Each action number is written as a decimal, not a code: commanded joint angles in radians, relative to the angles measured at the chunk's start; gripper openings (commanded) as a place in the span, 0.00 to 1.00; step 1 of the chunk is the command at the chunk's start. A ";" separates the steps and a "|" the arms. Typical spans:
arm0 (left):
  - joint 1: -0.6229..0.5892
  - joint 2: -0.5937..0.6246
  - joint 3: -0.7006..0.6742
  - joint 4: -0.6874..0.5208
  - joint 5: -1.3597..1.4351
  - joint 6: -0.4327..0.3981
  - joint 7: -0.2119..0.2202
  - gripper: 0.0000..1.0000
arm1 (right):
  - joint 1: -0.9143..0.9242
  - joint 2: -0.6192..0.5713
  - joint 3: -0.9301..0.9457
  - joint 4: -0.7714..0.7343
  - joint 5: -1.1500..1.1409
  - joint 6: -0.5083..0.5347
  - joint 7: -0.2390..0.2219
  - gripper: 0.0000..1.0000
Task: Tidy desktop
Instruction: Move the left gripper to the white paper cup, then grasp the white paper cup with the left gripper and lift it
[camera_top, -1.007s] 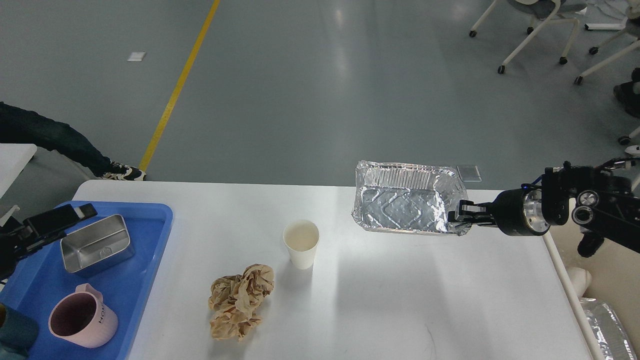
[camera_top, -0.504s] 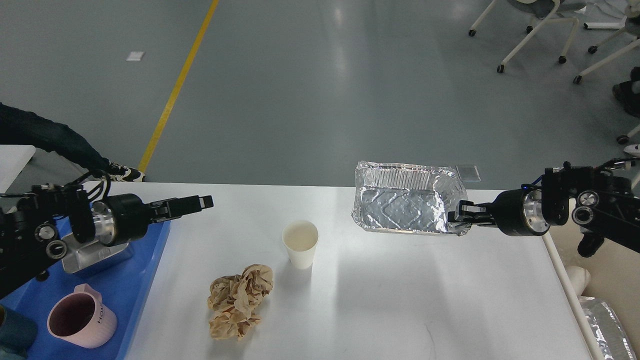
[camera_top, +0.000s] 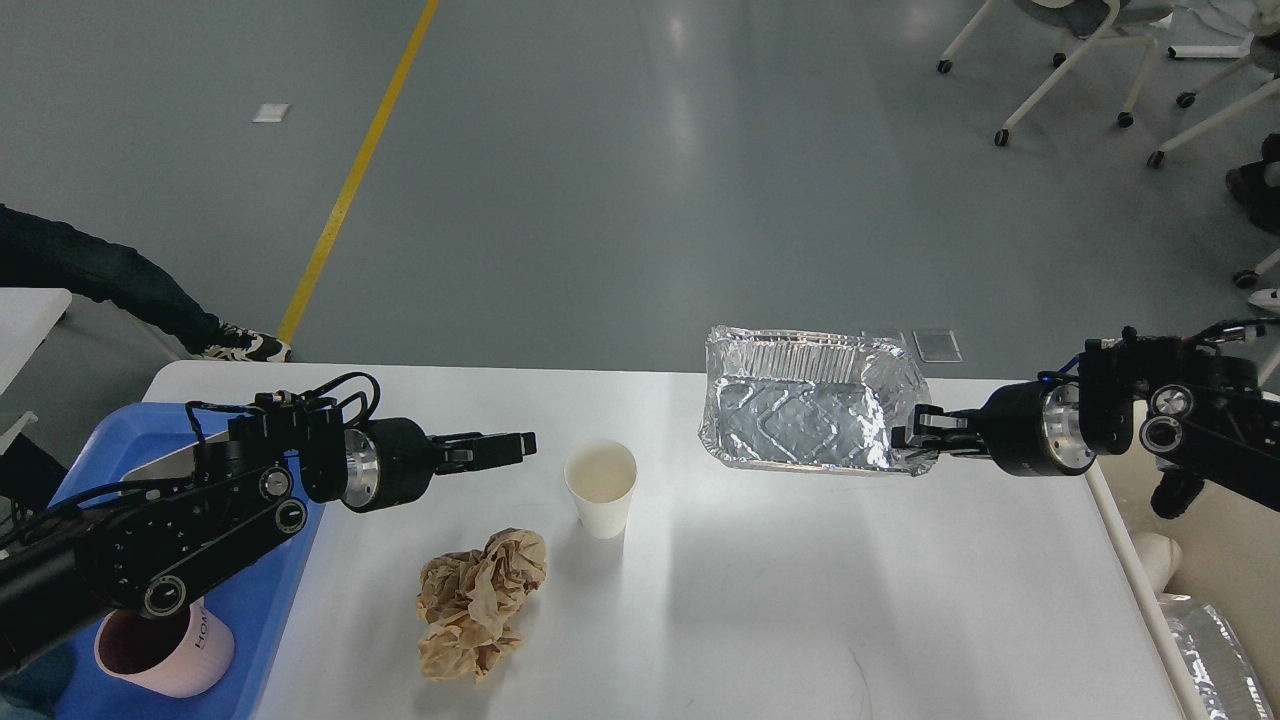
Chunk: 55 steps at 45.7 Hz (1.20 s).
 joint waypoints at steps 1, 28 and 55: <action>0.003 -0.057 0.003 0.022 0.021 0.007 0.006 0.82 | -0.001 0.003 0.002 0.001 0.000 0.000 0.003 0.00; 0.000 -0.216 0.041 0.204 0.081 0.010 0.006 0.14 | -0.003 -0.003 0.011 0.006 0.001 0.000 0.007 0.00; -0.032 -0.027 0.023 -0.007 0.039 -0.027 -0.008 0.00 | -0.023 -0.005 0.012 0.007 0.005 0.000 0.009 0.00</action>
